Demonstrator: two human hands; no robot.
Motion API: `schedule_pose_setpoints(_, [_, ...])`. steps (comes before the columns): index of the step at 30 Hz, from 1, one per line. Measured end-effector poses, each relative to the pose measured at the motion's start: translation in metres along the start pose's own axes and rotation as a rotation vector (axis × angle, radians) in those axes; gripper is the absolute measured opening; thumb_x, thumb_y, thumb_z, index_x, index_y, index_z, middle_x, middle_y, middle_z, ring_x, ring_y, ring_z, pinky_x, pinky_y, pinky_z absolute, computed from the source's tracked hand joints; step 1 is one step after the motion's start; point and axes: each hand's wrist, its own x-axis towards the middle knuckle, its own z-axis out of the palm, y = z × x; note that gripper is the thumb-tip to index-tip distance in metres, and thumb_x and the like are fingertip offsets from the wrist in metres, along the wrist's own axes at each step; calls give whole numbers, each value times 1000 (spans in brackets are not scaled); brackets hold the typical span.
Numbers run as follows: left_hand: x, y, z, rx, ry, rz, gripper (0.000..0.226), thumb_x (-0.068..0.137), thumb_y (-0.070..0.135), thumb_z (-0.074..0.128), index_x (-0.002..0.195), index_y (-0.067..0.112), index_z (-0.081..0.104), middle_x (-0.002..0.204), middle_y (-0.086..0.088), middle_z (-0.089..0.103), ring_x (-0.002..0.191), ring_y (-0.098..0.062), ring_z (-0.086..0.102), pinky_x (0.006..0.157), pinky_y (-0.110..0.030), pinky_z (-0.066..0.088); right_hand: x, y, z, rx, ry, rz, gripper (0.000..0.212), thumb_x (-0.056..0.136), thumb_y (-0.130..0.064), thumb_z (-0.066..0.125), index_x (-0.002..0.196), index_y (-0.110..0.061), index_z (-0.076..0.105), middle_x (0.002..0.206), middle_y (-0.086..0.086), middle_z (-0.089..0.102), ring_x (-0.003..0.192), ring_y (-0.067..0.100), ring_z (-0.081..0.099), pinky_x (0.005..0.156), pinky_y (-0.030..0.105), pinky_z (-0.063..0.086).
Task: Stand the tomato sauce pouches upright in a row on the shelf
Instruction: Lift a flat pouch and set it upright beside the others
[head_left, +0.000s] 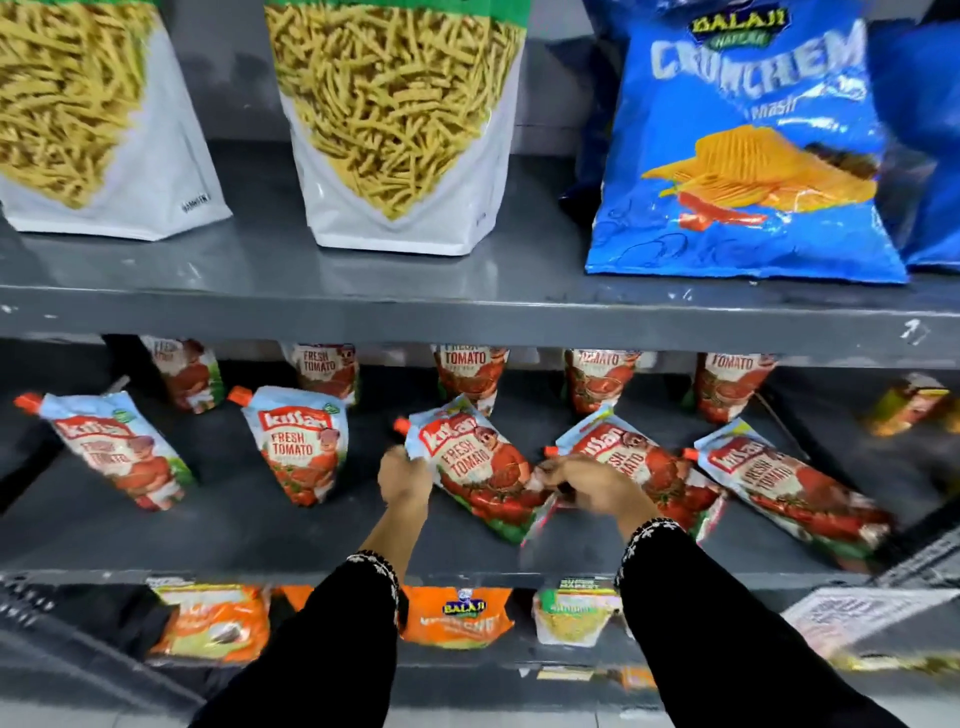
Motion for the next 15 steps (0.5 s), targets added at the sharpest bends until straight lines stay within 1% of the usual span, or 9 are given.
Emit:
schedule_pose_setpoints(1, [-4, 9, -4, 40, 4, 132, 13, 90, 3, 45, 81, -2, 53, 90, -23, 57, 96, -40, 59, 67, -33, 35, 1, 4, 1, 52, -9, -23, 27, 89, 2, 52, 72, -18, 59, 71, 1, 56, 64, 10, 51, 57, 20, 43])
schedule_pose_setpoints(2, [-6, 17, -8, 81, 4, 266, 11, 88, 0, 45, 78, 2, 47, 87, -23, 54, 93, -38, 58, 68, -34, 36, 2, 9, 1, 125, -23, -60, 27, 88, 5, 53, 76, -17, 61, 72, 0, 59, 64, 9, 55, 57, 20, 44])
schedule_pose_setpoints(4, [-5, 29, -17, 97, -17, 447, 5, 88, -2, 47, 85, 2, 50, 83, -16, 53, 82, -29, 55, 68, -34, 38, 5, 17, 6, 243, -38, -175, 29, 86, 12, 52, 85, -15, 64, 69, -2, 67, 61, 8, 63, 60, 21, 47])
schedule_pose_setpoints(6, [-4, 35, -24, 42, -38, 515, 11, 88, -3, 48, 97, -2, 55, 80, -14, 54, 76, -23, 52, 65, -29, 39, 7, 22, 15, 292, 2, -282, 33, 81, 19, 52, 89, -11, 64, 70, -3, 71, 70, 12, 64, 62, 18, 50])
schedule_pose_setpoints(8, [-4, 36, -27, 28, -54, 542, 9, 89, -3, 49, 95, -1, 55, 80, -14, 57, 76, -22, 54, 64, -27, 41, 10, 23, 27, 289, 110, -343, 37, 77, 25, 52, 80, -11, 61, 72, 2, 64, 74, 13, 58, 57, 11, 51])
schedule_pose_setpoints(10, [-4, 32, -26, 24, -75, 530, 8, 89, -3, 51, 95, -2, 57, 86, -12, 60, 82, -21, 57, 71, -28, 46, 13, 21, 36, 269, 190, -341, 40, 76, 27, 53, 72, -12, 57, 71, 3, 57, 71, 12, 54, 55, 10, 51])
schedule_pose_setpoints(13, [-9, 23, -20, 24, -62, 469, 16, 88, 2, 57, 101, -5, 59, 95, -16, 65, 85, -20, 58, 75, -28, 46, 19, 19, 34, 223, 215, -286, 42, 78, 29, 50, 68, -12, 49, 60, 3, 56, 57, 8, 58, 47, 8, 50])
schedule_pose_setpoints(14, [-12, 19, -17, 15, -43, 437, 18, 89, 7, 58, 103, -5, 59, 99, -18, 66, 88, -22, 60, 74, -27, 44, 19, 17, 29, 216, 210, -278, 41, 78, 30, 48, 68, -10, 49, 58, 2, 57, 52, 5, 60, 45, 8, 50])
schedule_pose_setpoints(15, [-15, 14, -12, -9, -27, 375, 21, 89, 14, 59, 102, -3, 59, 102, -19, 67, 92, -26, 62, 74, -27, 44, 18, 17, 23, 199, 220, -269, 38, 77, 31, 47, 71, -7, 52, 63, 4, 58, 54, 5, 61, 44, 8, 50])
